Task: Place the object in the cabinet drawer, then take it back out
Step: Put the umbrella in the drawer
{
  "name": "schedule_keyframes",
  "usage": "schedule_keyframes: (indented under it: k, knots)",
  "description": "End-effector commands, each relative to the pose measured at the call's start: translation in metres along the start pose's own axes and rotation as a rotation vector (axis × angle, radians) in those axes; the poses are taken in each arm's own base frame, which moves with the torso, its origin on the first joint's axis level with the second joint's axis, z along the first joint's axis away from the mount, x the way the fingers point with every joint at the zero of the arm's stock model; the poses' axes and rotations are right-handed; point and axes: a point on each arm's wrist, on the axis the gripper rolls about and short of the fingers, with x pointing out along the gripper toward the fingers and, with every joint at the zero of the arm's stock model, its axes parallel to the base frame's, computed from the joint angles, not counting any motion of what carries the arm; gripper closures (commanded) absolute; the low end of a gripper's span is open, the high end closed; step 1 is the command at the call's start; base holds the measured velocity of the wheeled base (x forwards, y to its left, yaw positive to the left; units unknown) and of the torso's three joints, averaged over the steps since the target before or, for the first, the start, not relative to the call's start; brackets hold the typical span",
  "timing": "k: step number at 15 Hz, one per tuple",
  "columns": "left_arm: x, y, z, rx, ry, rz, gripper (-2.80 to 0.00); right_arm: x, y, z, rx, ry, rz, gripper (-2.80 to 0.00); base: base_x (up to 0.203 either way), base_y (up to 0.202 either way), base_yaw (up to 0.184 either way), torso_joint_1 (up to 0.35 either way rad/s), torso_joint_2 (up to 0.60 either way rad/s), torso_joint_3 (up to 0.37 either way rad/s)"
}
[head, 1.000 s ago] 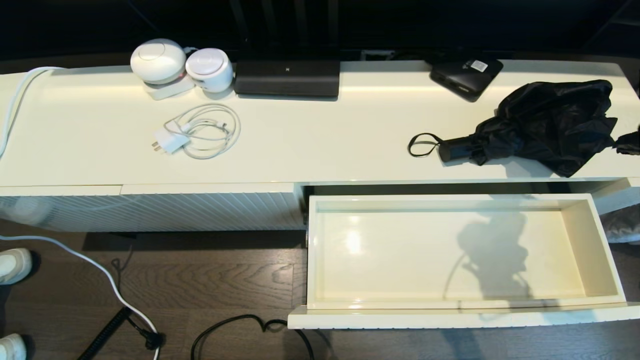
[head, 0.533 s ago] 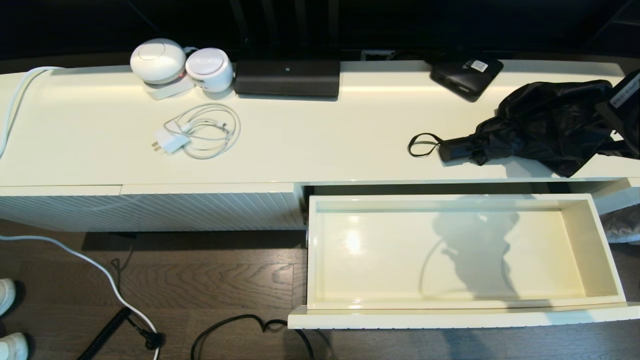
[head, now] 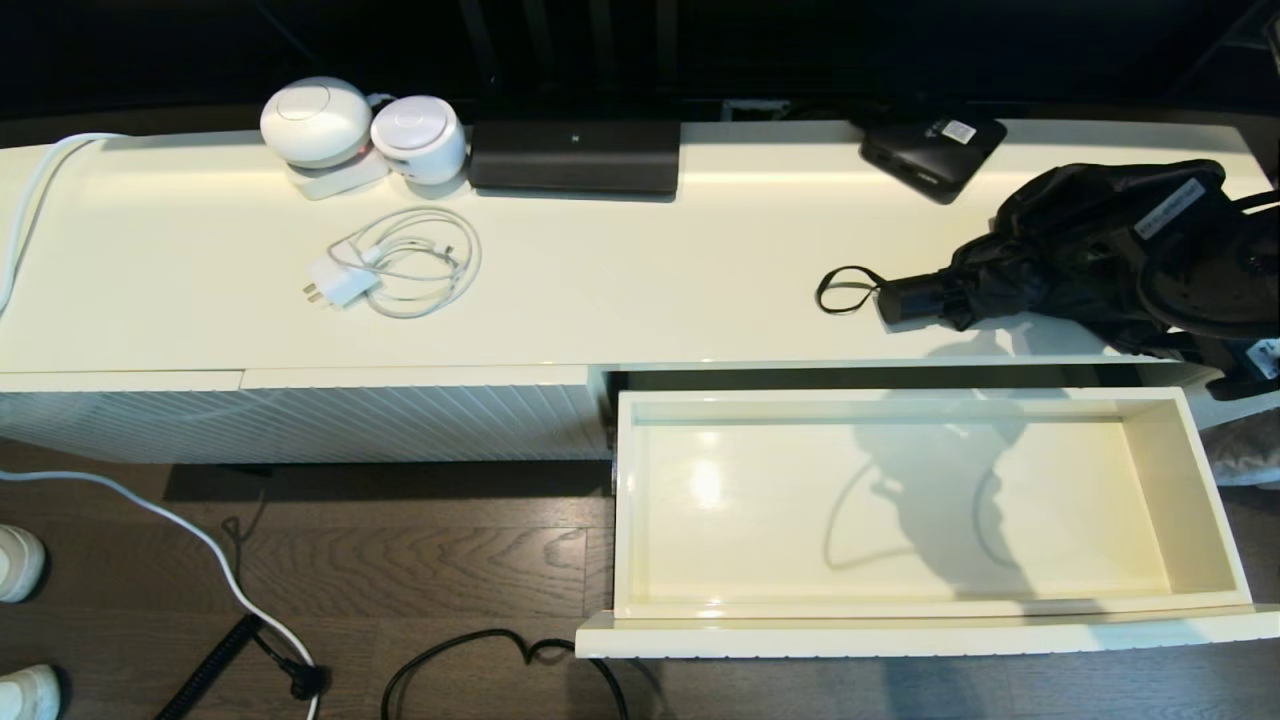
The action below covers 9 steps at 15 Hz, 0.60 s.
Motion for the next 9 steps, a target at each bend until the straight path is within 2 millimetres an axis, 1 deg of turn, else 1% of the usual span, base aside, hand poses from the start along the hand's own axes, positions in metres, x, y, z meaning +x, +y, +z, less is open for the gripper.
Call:
schedule_keyframes:
  k: [1,3,4,7,9]
  knots:
    - [0.000,0.000,0.000,-0.001,-0.001,0.001,0.00,0.017,-0.001,-0.002,0.008,0.006,-0.033,-2.80,0.000,0.000,0.000,0.000,0.00,0.000]
    - [0.000,0.000,0.000,-0.001,0.001,0.001,0.00,0.034,0.001,0.010,0.047,-0.024,-0.052,-2.80,0.000,0.000,0.000,0.000,0.00,0.000]
    - [0.000,0.000,0.000,-0.001,-0.001,0.001,0.00,0.042,0.003,0.012,0.055,-0.030,-0.061,-2.80,0.000,0.000,0.000,0.000,0.00,0.000]
    - [0.000,0.000,0.000,-0.001,0.000,0.000,0.00,0.057,0.011,0.016,0.085,-0.058,-0.055,-2.80,0.000,0.000,0.000,0.000,0.00,0.000]
    - [0.000,0.000,0.000,-0.001,-0.001,0.000,0.00,0.062,0.013,0.022,0.114,-0.076,-0.053,-2.80,0.000,0.000,0.000,0.000,0.00,0.000]
